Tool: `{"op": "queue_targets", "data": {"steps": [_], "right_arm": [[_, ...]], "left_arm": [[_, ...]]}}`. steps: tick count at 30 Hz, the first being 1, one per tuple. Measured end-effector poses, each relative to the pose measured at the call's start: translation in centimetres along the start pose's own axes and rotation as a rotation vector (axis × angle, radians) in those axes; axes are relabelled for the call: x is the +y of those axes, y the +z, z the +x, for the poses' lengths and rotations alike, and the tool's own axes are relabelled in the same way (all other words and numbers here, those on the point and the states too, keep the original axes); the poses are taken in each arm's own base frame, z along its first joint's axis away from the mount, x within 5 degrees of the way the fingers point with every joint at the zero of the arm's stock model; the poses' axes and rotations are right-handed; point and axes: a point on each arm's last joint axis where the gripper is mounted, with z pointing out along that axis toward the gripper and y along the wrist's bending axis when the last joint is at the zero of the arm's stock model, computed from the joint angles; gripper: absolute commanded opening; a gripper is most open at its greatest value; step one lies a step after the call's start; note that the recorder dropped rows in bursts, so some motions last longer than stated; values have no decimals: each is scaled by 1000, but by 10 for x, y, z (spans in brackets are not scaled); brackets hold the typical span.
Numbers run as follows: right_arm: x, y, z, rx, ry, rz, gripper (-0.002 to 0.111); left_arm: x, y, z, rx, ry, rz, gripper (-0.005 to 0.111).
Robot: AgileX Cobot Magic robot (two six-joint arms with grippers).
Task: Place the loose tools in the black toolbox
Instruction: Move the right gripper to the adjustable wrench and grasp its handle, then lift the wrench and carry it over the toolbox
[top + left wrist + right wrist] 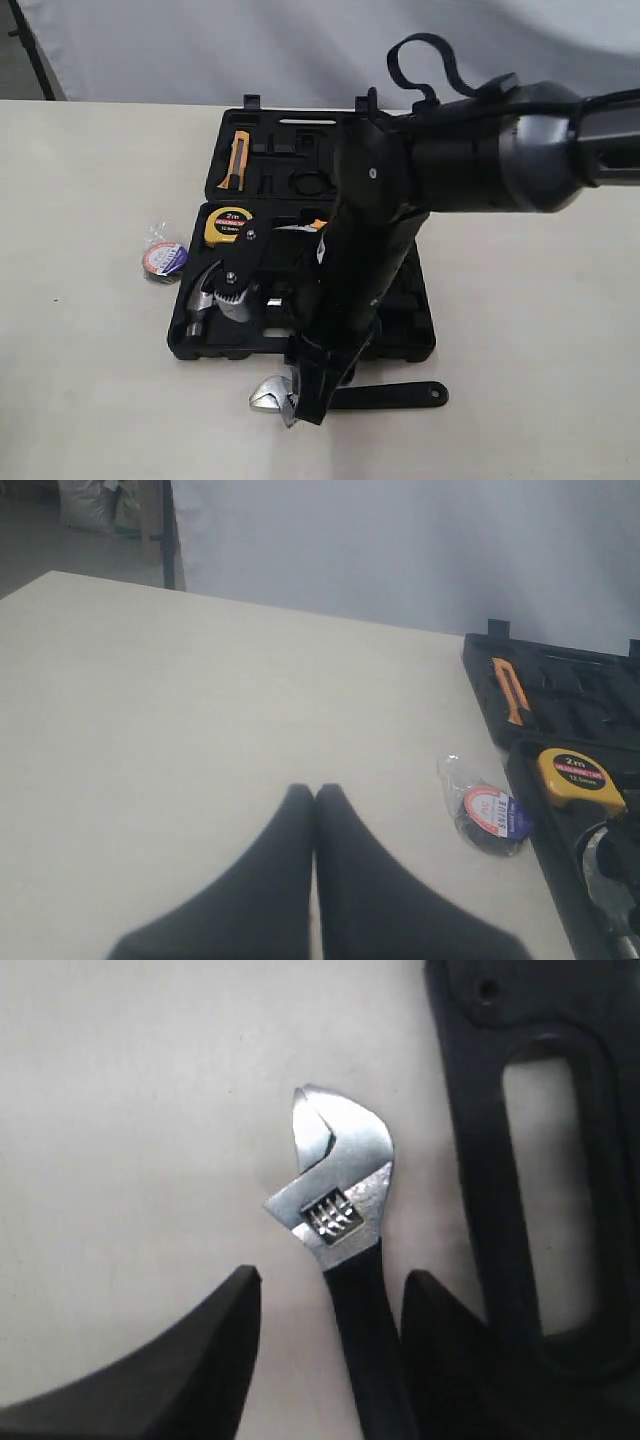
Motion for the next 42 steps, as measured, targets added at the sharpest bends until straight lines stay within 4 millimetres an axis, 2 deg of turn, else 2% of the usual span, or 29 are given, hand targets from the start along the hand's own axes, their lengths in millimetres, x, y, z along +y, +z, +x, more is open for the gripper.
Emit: {"op": "queue_targets", "data": {"steps": [3,6,10,12,13,14,15,16,20,22,25,28,32,35,37,40,42], "right_arm": [[-2,15,3,47,-58,-28,48],[-6,37,7,105,-81,-54,63],[-11,49,7,110,-80,-45,64],[-12,53,7,115,-77,-51,56],[-12,54,6,118,-77,-54,41],[-13,58,7,125,-76,-56,30],[-14,59,6,125,-82,-54,5],[-17,61,6,126,-84,-45,0],[-17,61,6,130,-91,-50,-1],[-14,56,4,119,-99,-43,-1],[10,46,0,136,-186,-72,-1],[25,28,-8,103,-245,-65,-1],[23,-6,-24,18,-276,-9,-1],[5,-35,-38,-59,-258,52,-1],[-15,-52,-44,-96,-236,104,-1],[-45,-63,-45,-106,-162,126,0],[-58,-58,-42,-90,-110,92,3]], "left_arm": [[0,0,0,0,0,0,1],[0,0,0,0,0,0,1],[0,0,0,0,0,0,1],[0,0,0,0,0,0,1],[0,0,0,0,0,0,1],[0,0,0,0,0,0,1],[0,0,0,0,0,0,1],[0,0,0,0,0,0,1],[0,0,0,0,0,0,1],[0,0,0,0,0,0,1],[0,0,0,0,0,0,1],[0,0,0,0,0,0,1],[0,0,0,0,0,0,1],[0,0,0,0,0,0,1],[0,0,0,0,0,0,1],[0,0,0,0,0,0,1],[0,0,0,0,0,0,1]]}}
